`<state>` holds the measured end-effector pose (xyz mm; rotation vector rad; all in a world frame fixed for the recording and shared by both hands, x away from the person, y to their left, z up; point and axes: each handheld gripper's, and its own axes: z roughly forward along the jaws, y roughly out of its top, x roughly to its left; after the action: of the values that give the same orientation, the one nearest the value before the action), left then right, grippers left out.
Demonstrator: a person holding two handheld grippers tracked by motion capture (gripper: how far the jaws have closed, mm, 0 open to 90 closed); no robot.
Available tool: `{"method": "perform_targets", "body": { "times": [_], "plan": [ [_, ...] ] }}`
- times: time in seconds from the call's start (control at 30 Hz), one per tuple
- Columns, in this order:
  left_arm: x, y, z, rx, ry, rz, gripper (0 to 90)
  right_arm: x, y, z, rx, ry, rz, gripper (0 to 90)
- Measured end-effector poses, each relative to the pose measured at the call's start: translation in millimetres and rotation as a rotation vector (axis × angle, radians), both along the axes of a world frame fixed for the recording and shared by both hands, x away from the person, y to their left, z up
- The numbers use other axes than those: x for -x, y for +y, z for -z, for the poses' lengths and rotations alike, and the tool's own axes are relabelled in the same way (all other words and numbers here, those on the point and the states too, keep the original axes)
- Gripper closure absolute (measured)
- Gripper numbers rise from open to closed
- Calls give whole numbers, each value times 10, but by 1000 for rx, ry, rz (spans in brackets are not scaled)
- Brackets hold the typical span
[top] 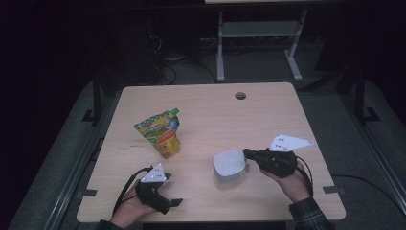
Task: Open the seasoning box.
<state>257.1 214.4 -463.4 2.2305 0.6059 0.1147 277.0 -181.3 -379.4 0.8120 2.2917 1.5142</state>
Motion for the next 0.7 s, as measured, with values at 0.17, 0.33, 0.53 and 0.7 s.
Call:
{"method": "perform_targets", "body": {
  "times": [0.17, 0.33, 0.53, 0.7],
  "plan": [
    [-5, 4, 5, 5, 2, -3, 0, -12, 37, 33, 14, 8, -11, 899],
    [0, 0, 4, 2, 7, -3, 0, -27, 62, 79, 28, 24, -14, 899],
    [0, 3, 7, 6, 9, -4, 0, -34, 69, 103, 35, 30, -14, 899],
    [0, 5, 1, 1, 6, -1, 0, -29, 63, 105, 37, 27, -12, 899]
  ]
}}
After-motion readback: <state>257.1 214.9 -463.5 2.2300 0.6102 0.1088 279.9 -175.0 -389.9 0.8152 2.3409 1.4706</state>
